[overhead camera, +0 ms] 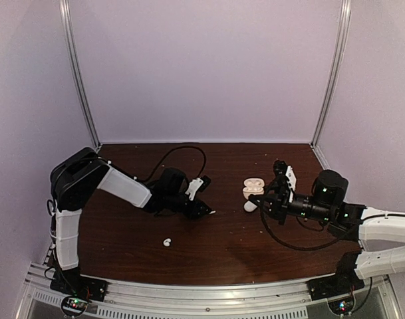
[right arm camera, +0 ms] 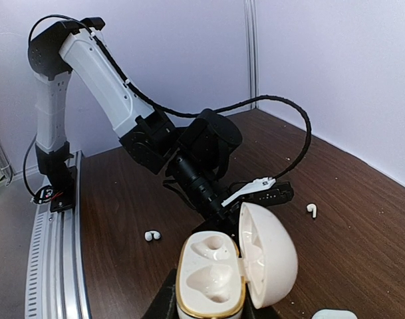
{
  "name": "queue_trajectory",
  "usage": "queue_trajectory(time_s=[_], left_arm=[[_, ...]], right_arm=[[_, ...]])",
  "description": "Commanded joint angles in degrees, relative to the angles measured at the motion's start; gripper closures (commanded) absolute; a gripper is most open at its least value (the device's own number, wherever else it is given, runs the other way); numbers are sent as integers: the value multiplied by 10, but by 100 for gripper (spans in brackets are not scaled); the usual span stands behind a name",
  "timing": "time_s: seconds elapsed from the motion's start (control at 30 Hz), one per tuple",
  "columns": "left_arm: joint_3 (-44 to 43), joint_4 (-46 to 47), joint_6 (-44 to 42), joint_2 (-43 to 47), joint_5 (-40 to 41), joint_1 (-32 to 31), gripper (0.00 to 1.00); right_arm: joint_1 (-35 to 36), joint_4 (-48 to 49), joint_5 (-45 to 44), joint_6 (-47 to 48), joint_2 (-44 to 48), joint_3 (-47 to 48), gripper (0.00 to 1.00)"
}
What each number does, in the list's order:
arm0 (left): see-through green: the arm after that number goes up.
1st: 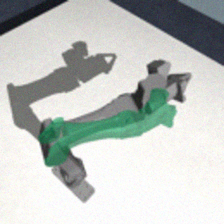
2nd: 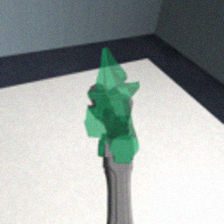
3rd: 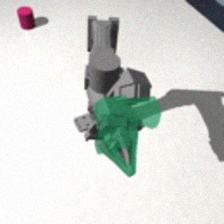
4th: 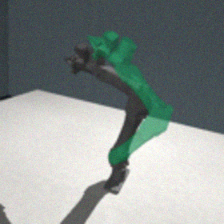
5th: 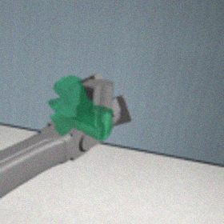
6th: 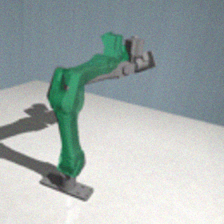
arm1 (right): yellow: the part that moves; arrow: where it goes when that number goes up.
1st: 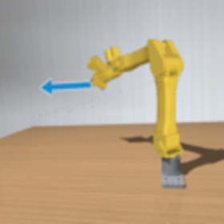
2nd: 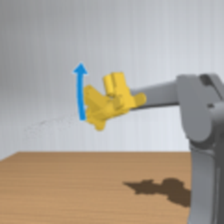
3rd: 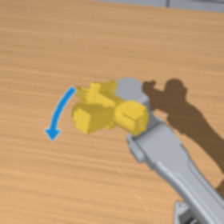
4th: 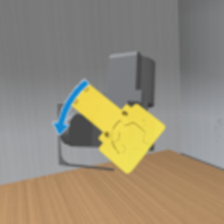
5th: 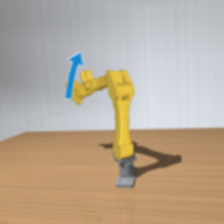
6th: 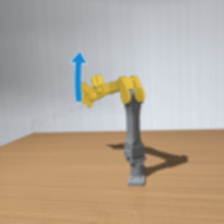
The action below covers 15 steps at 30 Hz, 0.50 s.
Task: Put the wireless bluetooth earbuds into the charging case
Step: Pick up the right earbud from the center of the board.
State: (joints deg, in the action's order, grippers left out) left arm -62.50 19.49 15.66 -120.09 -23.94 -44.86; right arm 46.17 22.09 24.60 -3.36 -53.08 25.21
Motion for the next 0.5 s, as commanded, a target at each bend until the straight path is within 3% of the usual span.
queue_trajectory(time_s=[0.0, 0.47], left_arm=[[-5, -2, -13, 8, 9, -4, 83], [6, -49, -31, 89, 16, -4, 85]], right_arm=[[-5, 8, -3, 1, -9, -4, 97], [-6, 11, -3, 1, -39, -6, 97]])
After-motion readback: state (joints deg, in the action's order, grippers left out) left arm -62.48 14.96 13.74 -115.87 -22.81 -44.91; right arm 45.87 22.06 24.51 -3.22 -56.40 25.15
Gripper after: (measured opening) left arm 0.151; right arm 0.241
